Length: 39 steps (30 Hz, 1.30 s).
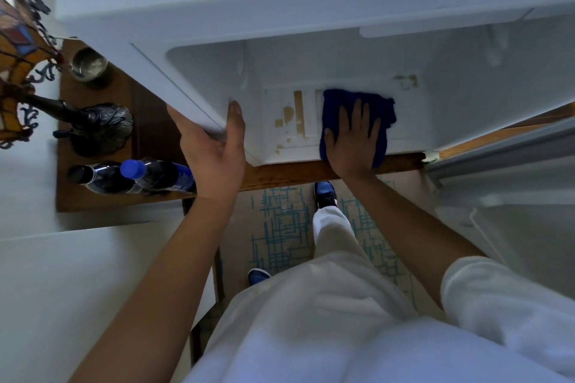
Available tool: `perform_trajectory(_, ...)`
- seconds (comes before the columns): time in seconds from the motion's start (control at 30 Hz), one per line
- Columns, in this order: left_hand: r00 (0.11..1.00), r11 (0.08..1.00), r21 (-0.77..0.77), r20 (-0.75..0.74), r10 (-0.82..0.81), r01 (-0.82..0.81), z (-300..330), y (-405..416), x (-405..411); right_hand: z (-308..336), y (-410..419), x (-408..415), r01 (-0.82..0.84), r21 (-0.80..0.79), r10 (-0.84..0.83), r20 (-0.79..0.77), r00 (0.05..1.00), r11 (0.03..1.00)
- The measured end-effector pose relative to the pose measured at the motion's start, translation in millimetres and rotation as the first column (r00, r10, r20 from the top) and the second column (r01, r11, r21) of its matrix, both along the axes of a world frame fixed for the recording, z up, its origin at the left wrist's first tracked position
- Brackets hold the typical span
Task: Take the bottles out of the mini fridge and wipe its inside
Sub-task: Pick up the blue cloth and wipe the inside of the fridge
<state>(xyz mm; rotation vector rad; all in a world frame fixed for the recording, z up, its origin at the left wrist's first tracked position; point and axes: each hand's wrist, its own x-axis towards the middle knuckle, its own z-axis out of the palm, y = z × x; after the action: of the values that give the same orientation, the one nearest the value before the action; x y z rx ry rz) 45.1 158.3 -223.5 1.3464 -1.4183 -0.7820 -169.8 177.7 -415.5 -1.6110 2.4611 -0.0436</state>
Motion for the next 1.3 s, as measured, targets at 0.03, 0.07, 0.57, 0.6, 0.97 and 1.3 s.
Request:
perform_trajectory(0.03, 1.0, 1.0, 0.001, -0.007, 0.006, -0.006, 0, 1, 0, -1, 17, 1, -0.014, -0.019, 0.014, -0.01, 1.0, 1.0)
perform_trajectory(0.07, 1.0, 1.0, 0.002, -0.012, 0.011, -0.011, 1, 1, 0, -3, 34, 2, -0.033, -0.028, 0.032, -0.021, 0.999, 0.999)
perform_trajectory(0.57, 1.0, 0.997, 0.082, -0.014, 0.01, -0.009, 2, -1, 0, 4, -67, -83, 0.407, -0.016, -0.396, 0.207, 0.895, 0.913)
perform_trajectory(0.6, 1.0, 0.997, 0.076, -0.023, 0.019, -0.017, 2, 0, -1, 5, -65, -84, 0.395, -0.016, -0.383, 0.21, 0.899, 0.919)
perform_trajectory(0.97, 1.0, 0.998, 0.061, -0.009, 0.001, -0.001, 1, 1, 0, -4, 36, -34, 0.113, -0.119, -0.106, 0.061, 0.992, 0.987)
perform_trajectory(1.3, 1.0, 0.999, 0.053, -0.003, 0.013, -0.013, 4, 3, -1, 3, -38, -87, 0.288, -0.061, -0.277, 0.148, 0.949, 0.956)
